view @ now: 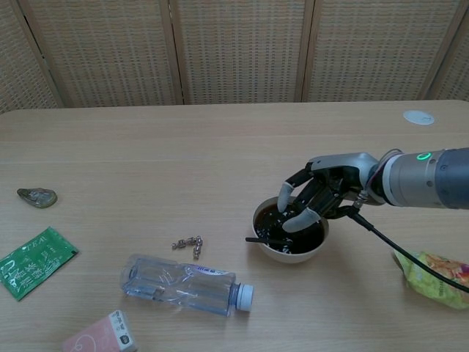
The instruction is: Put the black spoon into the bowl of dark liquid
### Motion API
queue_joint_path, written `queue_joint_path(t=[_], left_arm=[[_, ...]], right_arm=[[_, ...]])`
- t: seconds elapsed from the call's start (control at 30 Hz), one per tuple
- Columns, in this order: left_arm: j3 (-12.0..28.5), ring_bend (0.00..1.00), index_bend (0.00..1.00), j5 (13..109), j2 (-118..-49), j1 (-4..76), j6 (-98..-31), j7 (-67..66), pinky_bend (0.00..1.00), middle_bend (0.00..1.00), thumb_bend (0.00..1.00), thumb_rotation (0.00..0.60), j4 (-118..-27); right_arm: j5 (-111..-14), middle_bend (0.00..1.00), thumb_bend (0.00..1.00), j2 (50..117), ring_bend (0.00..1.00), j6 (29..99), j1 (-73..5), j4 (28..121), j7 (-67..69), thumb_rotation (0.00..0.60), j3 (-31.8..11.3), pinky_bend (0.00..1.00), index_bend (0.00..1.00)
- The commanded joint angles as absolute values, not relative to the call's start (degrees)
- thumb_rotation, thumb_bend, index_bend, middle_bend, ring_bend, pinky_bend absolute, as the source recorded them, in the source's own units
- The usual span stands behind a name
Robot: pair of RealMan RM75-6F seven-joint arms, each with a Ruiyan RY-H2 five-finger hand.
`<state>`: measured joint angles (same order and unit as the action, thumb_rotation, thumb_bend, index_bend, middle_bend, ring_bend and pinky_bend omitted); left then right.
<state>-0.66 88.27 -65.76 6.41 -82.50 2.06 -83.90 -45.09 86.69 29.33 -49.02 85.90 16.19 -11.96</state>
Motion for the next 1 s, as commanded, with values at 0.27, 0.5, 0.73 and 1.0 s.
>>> queue_joint_path(t=[0.27, 0.5, 0.73, 1.0], left_arm=[[-0.5, 0.0, 0.0, 88.3, -65.7, 6.3, -82.9, 2.1, 0.0, 0.0, 0.37, 0.6, -83.9], [-0.3, 0.0, 0.0, 88.5, -65.7, 6.2, -83.5, 2.1, 0.0, 0.0, 0.37, 0.6, -84.0], [-0.2, 0.0, 0.0, 88.7, -66.0, 5.9, -84.2, 2.6, 0.0, 0.0, 0.37, 0.6, -83.6], [-1.0, 0.0, 0.0, 90.2, -66.5, 5.1, -85.7, 4.0, 0.0, 0.0, 0.37, 0.6, -83.5]], right_arm=[[-48.9, 0.83, 0.24, 82.7, 0.88, 34.5, -46.1, 91.3, 17.8, 0.6, -15.5, 1.0, 0.53], [-53.5, 0.69, 0.24, 77.1, 0.75, 40.3, -41.0, 98.1, 20.4, 0.6, -17.3, 0.98, 0.53], [-60.5, 0.59, 0.26, 74.2, 0.61, 51.2, -34.8, 102.2, 18.3, 0.6, -15.4, 0.91, 0.53], [-68.9, 0.54, 0.31, 74.7, 0.53, 65.5, -28.7, 102.8, 9.8, 0.6, -11.5, 0.84, 0.53]])
